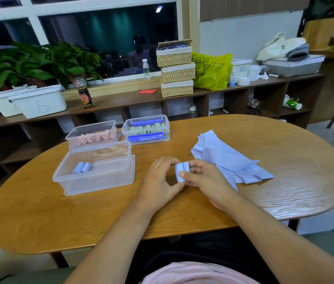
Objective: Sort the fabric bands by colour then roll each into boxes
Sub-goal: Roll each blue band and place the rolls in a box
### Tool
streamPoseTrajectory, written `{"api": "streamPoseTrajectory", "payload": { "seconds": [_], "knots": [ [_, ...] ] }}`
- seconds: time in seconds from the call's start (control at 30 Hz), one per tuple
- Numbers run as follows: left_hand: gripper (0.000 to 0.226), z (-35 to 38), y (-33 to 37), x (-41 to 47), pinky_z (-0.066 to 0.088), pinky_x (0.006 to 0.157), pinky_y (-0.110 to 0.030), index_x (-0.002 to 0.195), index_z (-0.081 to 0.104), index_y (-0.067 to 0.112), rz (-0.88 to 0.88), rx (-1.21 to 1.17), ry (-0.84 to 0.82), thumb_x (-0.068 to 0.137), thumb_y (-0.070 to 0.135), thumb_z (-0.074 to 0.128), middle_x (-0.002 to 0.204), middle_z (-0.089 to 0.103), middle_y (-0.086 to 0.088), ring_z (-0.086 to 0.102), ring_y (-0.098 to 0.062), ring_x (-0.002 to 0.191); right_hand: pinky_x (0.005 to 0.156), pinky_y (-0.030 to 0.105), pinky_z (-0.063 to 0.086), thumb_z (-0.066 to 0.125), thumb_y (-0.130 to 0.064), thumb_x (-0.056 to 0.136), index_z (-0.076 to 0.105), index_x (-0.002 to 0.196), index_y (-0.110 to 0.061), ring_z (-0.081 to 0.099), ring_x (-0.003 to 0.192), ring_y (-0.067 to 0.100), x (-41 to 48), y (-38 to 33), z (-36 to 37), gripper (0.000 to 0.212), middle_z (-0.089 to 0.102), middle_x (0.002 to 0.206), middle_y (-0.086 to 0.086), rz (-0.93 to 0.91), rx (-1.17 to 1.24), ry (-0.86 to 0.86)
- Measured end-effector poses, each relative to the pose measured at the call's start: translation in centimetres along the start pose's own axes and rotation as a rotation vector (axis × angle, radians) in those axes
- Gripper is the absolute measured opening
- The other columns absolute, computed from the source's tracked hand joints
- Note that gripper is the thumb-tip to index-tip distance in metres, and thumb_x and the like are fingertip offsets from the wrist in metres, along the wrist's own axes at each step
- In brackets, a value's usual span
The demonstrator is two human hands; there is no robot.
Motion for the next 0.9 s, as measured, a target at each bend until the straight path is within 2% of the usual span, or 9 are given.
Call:
{"api": "streamPoseTrajectory", "payload": {
  "seconds": [0.13, 0.27, 0.43, 0.6, 0.73, 0.9],
  "knots": [
    [0.043, -0.2, 0.2, -0.1, 0.039, 0.097, -0.013, 0.12, 0.066, 0.021, 0.008, 0.014, 0.018, 0.085, 0.031, 0.088, 0.118, 0.063, 0.015, 0.055, -0.003, 0.114, 0.1, 0.046, 0.06, 0.079, -0.013, 0.094, 0.075, 0.116, -0.01, 0.075, 0.107, 0.037, -0.1, -0.1, 0.1, 0.022, 0.079, 0.106, 0.015, -0.003, 0.001, -0.011],
    [0.049, -0.3, 0.3, -0.1, 0.037, 0.102, -0.012, 0.129, 0.064, 0.023, 0.022, 0.013, -0.011, 0.086, 0.033, 0.087, 0.127, 0.062, 0.014, 0.053, -0.002, 0.121, 0.098, 0.044, 0.061, 0.079, -0.013, 0.094, 0.074, 0.116, -0.009, 0.076, 0.102, 0.029, -0.1, -0.2, 0.0, 0.022, 0.079, 0.107, 0.015, 0.009, 0.029, -0.016],
    [0.066, -2.0, -0.8, -0.6, 0.034, 0.11, -0.013, 0.141, 0.06, 0.023, 0.024, 0.107, -0.029, 0.085, 0.048, 0.086, 0.138, 0.06, 0.012, 0.048, 0.0, 0.13, 0.099, 0.042, 0.06, 0.08, -0.014, 0.095, 0.073, 0.116, -0.01, 0.076, 0.107, 0.029, -0.2, -0.5, 0.1, 0.023, 0.078, 0.11, 0.013, 0.049, 0.025, -0.028],
    [0.048, -6.3, -2.8, -2.8, 0.043, 0.108, -0.023, 0.126, 0.069, 0.019, 0.057, 0.225, 0.148, 0.089, 0.045, 0.084, 0.123, 0.068, 0.007, 0.058, -0.008, 0.12, 0.098, 0.041, 0.061, 0.081, -0.015, 0.093, 0.077, 0.113, -0.012, 0.074, 0.113, 0.029, -0.1, -1.1, 0.9, 0.021, 0.074, 0.116, 0.017, 0.079, 0.05, -0.019],
    [0.038, -10.8, -6.2, -4.7, 0.049, 0.102, -0.031, 0.12, 0.07, 0.018, -0.031, 0.303, 0.264, 0.094, 0.045, 0.072, 0.119, 0.07, 0.003, 0.062, -0.014, 0.116, 0.098, 0.04, 0.061, 0.079, -0.012, 0.094, 0.076, 0.118, -0.011, 0.075, 0.11, 0.028, 0.7, -3.0, 3.4, 0.024, 0.077, 0.114, 0.016, 0.064, 0.02, -0.061],
    [0.022, -16.5, -10.4, -7.1, 0.047, 0.093, -0.036, 0.112, 0.069, 0.015, -0.148, 0.411, 0.417, 0.097, 0.031, 0.065, 0.111, 0.07, 0.0, 0.062, -0.021, 0.106, 0.092, 0.034, 0.063, 0.081, -0.01, 0.092, 0.072, 0.123, -0.012, 0.078, 0.103, 0.022, 3.2, -6.4, 8.8, 0.032, 0.08, 0.109, 0.009, 0.055, -0.052, -0.13]
  ]
}}
Point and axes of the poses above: each hand's wrist, its own x-axis towards the middle knuckle, its own z-axis out of the palm, y = z × x, the point moved 2 cm from there along x, towards the middle knuckle
